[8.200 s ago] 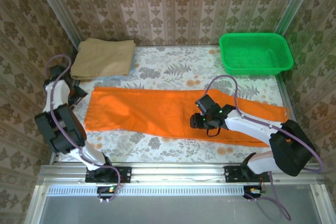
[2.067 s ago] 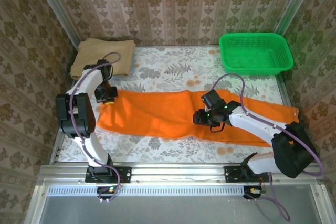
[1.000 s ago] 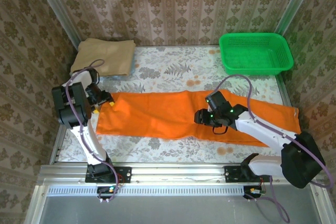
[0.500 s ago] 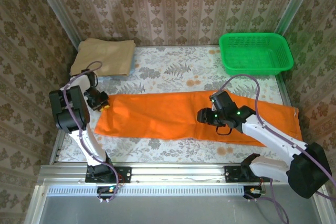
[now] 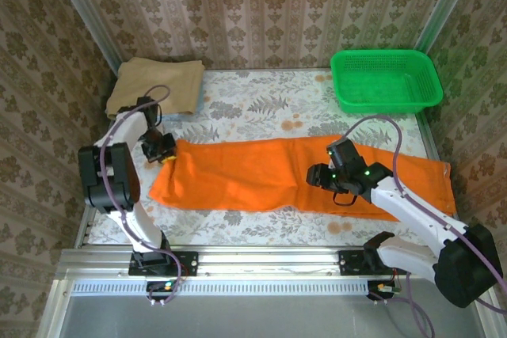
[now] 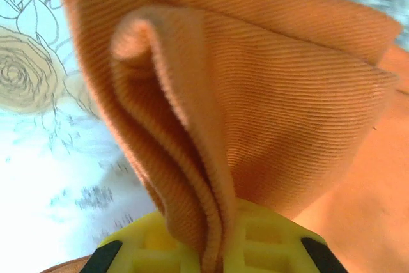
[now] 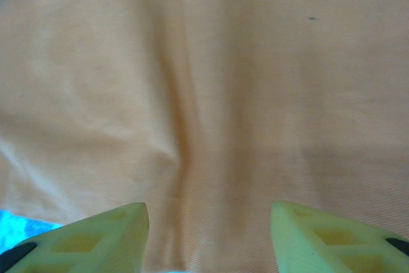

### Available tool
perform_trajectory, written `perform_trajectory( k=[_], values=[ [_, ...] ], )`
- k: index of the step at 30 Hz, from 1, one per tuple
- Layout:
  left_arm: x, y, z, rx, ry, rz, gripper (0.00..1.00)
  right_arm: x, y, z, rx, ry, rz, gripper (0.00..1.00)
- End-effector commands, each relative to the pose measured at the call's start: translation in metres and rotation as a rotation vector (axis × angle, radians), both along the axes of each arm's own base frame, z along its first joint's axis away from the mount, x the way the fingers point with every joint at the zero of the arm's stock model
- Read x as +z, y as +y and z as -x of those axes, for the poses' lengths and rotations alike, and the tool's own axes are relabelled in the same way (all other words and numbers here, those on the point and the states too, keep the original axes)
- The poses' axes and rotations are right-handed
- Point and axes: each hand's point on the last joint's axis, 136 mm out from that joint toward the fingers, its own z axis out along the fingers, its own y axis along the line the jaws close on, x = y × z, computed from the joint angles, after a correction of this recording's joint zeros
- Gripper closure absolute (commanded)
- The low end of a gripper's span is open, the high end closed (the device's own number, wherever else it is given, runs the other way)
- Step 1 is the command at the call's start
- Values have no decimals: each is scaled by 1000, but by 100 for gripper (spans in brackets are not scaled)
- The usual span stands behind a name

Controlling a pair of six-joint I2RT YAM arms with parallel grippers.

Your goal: Fold and stack the trousers

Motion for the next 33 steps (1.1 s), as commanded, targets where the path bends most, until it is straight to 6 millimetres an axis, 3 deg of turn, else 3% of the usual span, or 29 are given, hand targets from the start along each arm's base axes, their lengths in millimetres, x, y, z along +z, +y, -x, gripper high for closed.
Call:
perform_trajectory(
  k=[1, 5, 10, 20, 28, 33],
  values=[
    [43, -10, 9, 0, -31, 21, 100, -4, -16, 2, -18, -1, 44, 45],
    [76, -23, 10, -17, -85, 35, 100, 0, -22, 7, -25, -3, 39, 44],
    [98, -77, 15, -80, -117, 76, 100, 2, -29, 9, -35, -14, 41, 44],
    [108, -211, 19, -108, -190, 250, 100, 1, -39, 7, -55, -17, 61, 44],
    [93, -292, 18, -74, -200, 362, 100, 4, -44, 6, -58, -34, 68, 44],
    [87, -320, 20, -58, -195, 397, 100, 6, -47, 8, -65, -40, 70, 44]
  ],
)
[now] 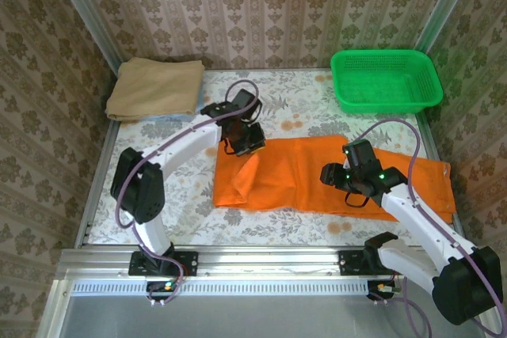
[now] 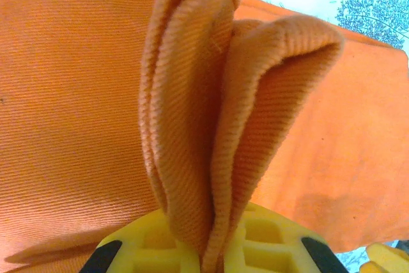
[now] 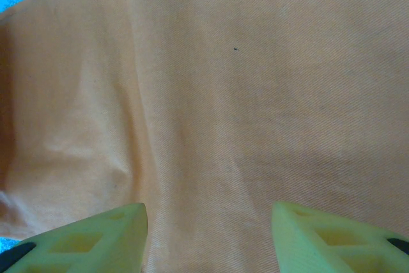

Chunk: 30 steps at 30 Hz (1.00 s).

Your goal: Fold and stack the trousers

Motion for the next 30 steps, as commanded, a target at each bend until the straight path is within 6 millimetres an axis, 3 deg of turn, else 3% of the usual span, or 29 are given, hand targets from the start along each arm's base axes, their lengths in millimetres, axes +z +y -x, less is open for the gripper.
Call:
perform_trajectory(
  k=[1, 9, 16, 23, 30],
  values=[
    [24, -26, -11, 67, -29, 119, 100, -3, -7, 7, -2, 7, 31, 44],
    [46, -56, 0, 117, -66, 196, 100, -2, -9, 5, -7, 8, 36, 44],
    [24, -87, 6, 142, -2, 235, 100, 4, -12, 4, -21, -4, 44, 44],
    [32, -112, 9, 184, 0, 290, 100, 9, -16, 5, -44, -18, 44, 44],
    [25, -149, 14, 166, 33, 328, 100, 13, -19, 4, -50, -24, 47, 44]
  ],
)
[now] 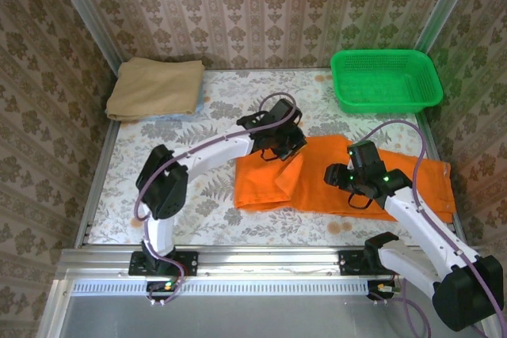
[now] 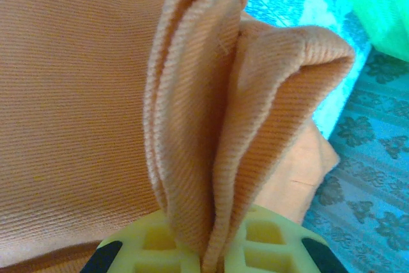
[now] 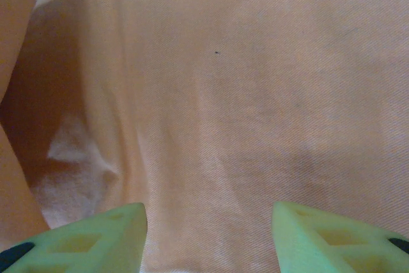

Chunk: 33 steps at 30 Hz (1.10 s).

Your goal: Fold and stack the trousers

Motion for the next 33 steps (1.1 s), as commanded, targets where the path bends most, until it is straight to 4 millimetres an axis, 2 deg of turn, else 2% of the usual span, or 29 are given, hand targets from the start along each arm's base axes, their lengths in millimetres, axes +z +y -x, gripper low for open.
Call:
perform_trajectory(
  k=[1, 5, 8, 9, 10, 11, 12, 17, 19, 21, 23, 24, 25, 26, 28, 30, 31, 33],
  values=[
    [5, -29, 0, 11, 16, 68, 100, 10, -7, 0, -17, -18, 26, 44],
    [-8, -46, 6, -16, 50, 85, 100, 13, -10, 1, -21, -21, 32, 44],
    [-14, -52, 10, -38, 65, 90, 100, 14, -11, 2, -25, -23, 33, 43],
    [-15, -53, 12, -49, 61, 85, 84, 15, -11, 3, -24, -23, 33, 43],
    [-13, -56, 13, -70, 50, 87, 46, 16, -12, 2, -30, -26, 35, 43],
    [-9, -59, 12, -101, 28, 98, 3, 18, -13, 2, -35, -29, 39, 43],
    [-3, -60, 12, -125, 1, 99, 0, 20, -14, 2, -36, -33, 41, 43],
    [53, -48, 8, -289, -192, 116, 0, 34, -17, -3, -43, -67, 55, 43],
    [62, -29, 8, -333, -213, 98, 0, 35, -9, -7, -19, -68, 36, 43],
    [59, 2, 3, -350, -257, 42, 0, 33, 4, -12, 19, -61, 17, 43],
    [28, 62, -5, -295, -219, -135, 0, 28, 25, -18, 84, -57, 26, 43],
    [17, 84, -9, -292, -227, -193, 0, 24, 31, -20, 105, -45, 48, 42],
    [-3, 114, -10, -281, -206, -278, 0, 16, 37, -22, 121, -13, 58, 41],
    [-20, 145, -11, -260, -184, -375, 0, 6, 41, -23, 132, 25, 54, 41],
    [-51, 187, -10, -254, -128, -486, 3, -6, 39, -30, 132, 58, 92, 40],
    [-72, 207, -6, -269, -107, -545, 10, -3, 40, -44, 133, 28, 150, 36],
    [-83, 210, -4, -276, -90, -555, 16, -2, 41, -52, 130, 20, 203, 36],
    [-99, 205, -2, -307, -68, -528, 31, -4, 47, -63, 172, 49, 309, 35]
  ],
)
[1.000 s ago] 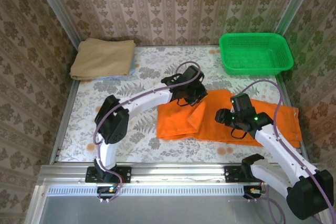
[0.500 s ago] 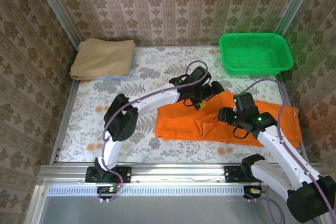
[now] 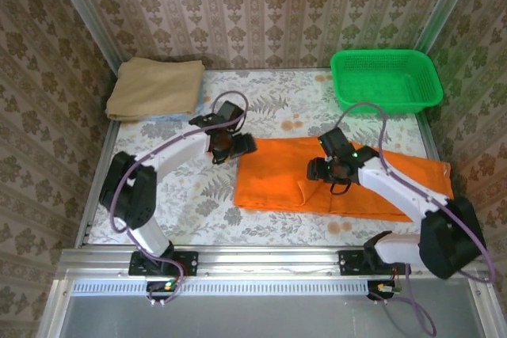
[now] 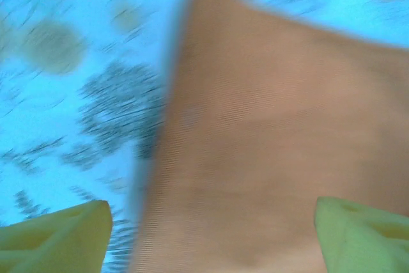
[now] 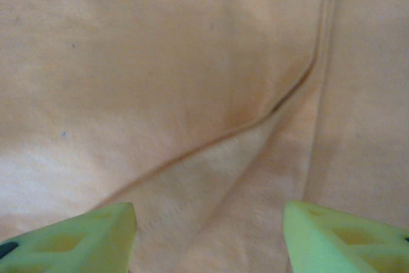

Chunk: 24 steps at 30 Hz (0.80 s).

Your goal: Fold and stack the trousers

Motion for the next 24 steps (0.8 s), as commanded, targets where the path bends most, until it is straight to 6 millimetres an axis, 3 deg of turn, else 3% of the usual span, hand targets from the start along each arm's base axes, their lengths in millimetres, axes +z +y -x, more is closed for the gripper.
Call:
perform_trajectory(
  k=[1, 3, 7, 12, 14, 17, 21, 24],
  values=[
    [-29, 6, 16, -109, 53, -91, 34, 14, 6, -35, 53, -69, 204, 35],
    [-36, 2, 18, -123, 61, -80, 33, 5, 10, -41, 81, -47, 299, 34],
    [-58, -5, 27, -138, 89, -12, 34, -13, 15, -34, 117, -8, 381, 31],
    [-76, -25, 30, -160, 87, 134, 66, -30, -19, -8, 55, 92, 460, 35],
    [-74, -30, 29, -171, 76, 167, 76, -29, -41, 5, 11, 123, 468, 39],
    [-65, -38, 28, -188, 57, 231, 84, -16, -64, 22, -44, 109, 480, 41],
    [-51, -45, 26, -187, 32, 313, 99, -13, -77, 35, -106, 126, 441, 41],
    [-41, -53, 23, -177, 10, 425, 100, -12, -76, 32, -126, 117, 405, 39]
  ],
)
